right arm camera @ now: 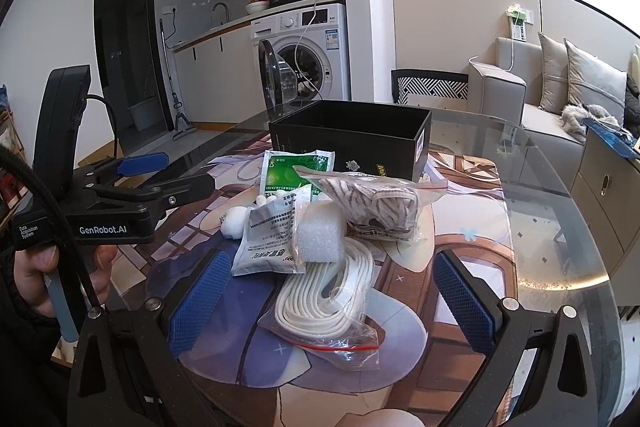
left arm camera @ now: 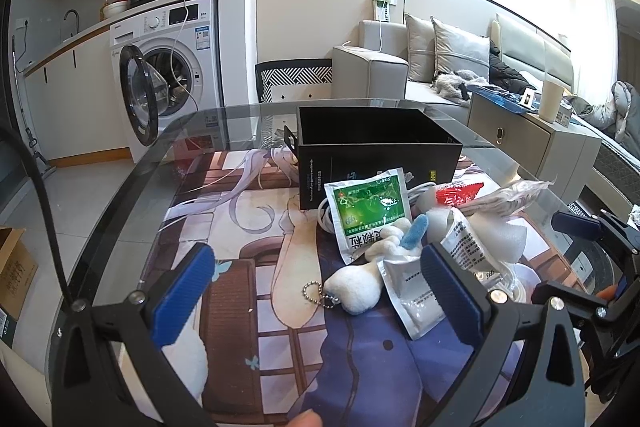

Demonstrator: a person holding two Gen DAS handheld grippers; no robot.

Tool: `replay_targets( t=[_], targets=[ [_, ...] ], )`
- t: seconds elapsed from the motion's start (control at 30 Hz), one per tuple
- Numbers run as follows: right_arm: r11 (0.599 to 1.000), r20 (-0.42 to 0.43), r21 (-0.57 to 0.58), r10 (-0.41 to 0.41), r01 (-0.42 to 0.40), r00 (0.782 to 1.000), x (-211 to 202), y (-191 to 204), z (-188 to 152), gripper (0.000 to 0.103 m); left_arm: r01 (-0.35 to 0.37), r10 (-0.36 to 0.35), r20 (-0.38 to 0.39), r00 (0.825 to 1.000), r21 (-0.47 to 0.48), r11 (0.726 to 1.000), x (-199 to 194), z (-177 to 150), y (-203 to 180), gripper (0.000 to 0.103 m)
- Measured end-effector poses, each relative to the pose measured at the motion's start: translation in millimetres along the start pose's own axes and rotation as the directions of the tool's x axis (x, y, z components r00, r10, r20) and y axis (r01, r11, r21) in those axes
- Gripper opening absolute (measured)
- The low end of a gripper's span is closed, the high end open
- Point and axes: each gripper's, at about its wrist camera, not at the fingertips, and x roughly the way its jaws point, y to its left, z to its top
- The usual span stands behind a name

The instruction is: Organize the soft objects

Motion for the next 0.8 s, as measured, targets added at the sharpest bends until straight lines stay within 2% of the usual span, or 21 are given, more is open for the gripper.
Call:
replay_targets(
  t=[0.8],
  targets=[
    [1.000, -0.006, -0.002, -0.001, 0.001, 1.000, 0.0, 0.5, -0.6, 0.103, 0.001, -0.001, 0.007, 1.000, -0.009, 1.000, -1.3, -1.8, 3.0, 0.103]
  ],
)
